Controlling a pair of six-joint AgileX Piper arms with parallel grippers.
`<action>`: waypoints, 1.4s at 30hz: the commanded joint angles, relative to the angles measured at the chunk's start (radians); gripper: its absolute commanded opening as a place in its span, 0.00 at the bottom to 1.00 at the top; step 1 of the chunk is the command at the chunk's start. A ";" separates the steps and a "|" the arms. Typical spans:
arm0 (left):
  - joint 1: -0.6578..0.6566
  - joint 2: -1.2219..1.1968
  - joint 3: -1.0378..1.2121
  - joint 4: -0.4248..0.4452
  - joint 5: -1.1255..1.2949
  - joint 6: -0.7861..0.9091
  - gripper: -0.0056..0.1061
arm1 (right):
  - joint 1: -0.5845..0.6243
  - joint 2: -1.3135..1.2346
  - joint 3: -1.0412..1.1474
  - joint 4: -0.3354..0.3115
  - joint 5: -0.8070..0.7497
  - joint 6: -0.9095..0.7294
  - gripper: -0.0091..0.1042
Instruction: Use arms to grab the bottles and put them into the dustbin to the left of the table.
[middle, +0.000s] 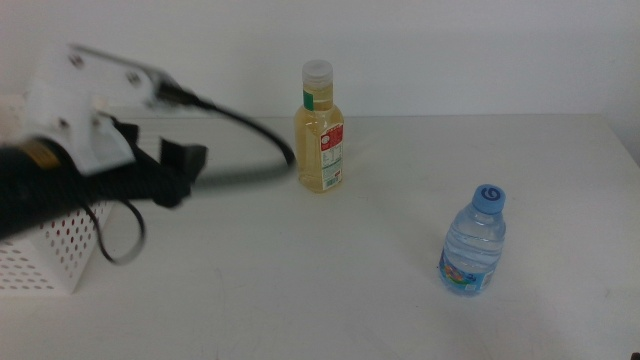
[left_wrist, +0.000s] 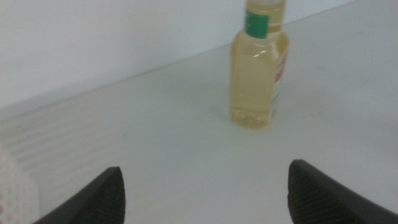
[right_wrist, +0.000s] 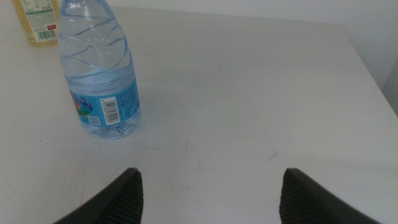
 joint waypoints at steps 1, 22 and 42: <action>-0.052 -0.023 0.035 -0.015 -0.206 0.004 0.78 | -0.003 -0.027 -0.006 0.000 -0.056 -0.013 0.59; -0.187 0.263 0.166 0.316 -0.744 -0.342 0.78 | -0.003 -0.027 -0.006 0.000 -0.056 -0.013 0.59; -0.045 0.643 -0.070 0.707 -0.941 -0.674 0.79 | -0.003 -0.027 -0.006 0.000 -0.056 -0.013 0.59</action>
